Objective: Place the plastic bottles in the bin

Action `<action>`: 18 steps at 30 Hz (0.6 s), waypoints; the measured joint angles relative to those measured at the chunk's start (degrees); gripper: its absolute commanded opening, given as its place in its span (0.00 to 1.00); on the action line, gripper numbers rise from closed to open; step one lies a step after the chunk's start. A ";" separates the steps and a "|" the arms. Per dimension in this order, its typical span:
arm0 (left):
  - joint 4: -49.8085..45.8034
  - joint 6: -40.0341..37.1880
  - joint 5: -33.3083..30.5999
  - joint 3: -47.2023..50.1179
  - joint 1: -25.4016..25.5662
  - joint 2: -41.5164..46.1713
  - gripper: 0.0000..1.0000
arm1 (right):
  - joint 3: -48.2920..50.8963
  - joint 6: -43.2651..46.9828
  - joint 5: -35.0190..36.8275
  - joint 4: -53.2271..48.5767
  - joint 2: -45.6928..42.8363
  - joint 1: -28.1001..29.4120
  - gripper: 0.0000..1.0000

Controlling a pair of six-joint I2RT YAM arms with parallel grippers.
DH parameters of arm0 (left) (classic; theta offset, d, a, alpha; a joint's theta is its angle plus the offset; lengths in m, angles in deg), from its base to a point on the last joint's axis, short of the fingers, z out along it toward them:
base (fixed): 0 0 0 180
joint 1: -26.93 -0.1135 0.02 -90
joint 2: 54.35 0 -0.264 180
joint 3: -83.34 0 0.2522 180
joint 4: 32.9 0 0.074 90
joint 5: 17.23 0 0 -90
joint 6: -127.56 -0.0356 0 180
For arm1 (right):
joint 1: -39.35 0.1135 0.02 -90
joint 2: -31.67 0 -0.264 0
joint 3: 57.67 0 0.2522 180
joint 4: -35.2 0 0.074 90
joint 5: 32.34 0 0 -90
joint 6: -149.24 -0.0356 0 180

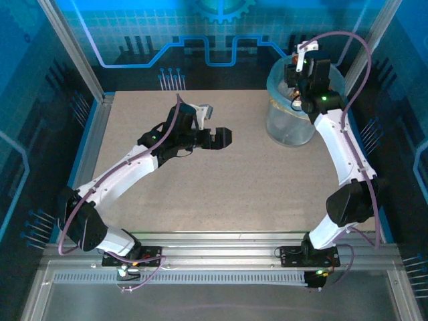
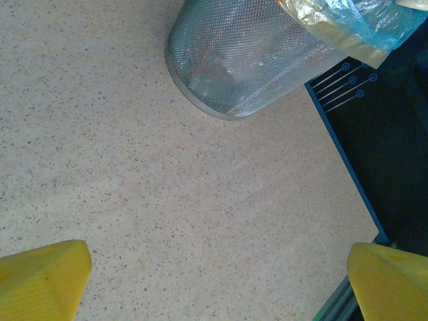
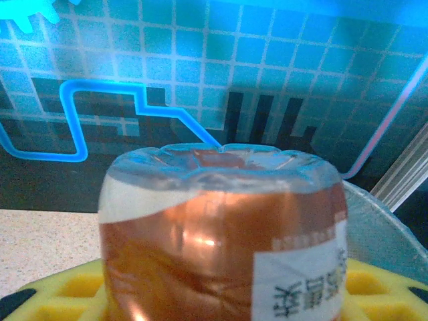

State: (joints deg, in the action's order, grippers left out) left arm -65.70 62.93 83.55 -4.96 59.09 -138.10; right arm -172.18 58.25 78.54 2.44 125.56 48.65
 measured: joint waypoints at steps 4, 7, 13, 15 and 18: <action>-0.17 -0.02 0.00 0.00 0.00 0.00 0.99 | 0.00 0.66 0.20 0.02 0.09 -0.02 0.54; -0.17 -0.04 -0.02 0.00 0.00 0.00 0.99 | 0.00 1.16 0.37 0.00 0.11 -0.07 0.55; -0.17 -0.24 -0.04 0.02 0.00 0.00 0.99 | -0.11 2.64 1.44 0.00 0.20 -0.68 0.53; -0.17 -0.24 -0.04 0.02 0.00 0.00 0.99 | -0.26 3.06 1.57 0.02 0.42 -1.03 0.53; -0.17 -0.24 -0.04 0.02 0.00 0.00 0.99 | -0.63 3.65 1.73 0.07 0.94 -1.55 0.53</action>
State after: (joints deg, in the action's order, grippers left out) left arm -65.88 62.68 83.51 -4.94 59.09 -138.10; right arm -172.82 61.90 80.27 2.50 126.50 47.10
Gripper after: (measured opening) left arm 0.988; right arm 0.545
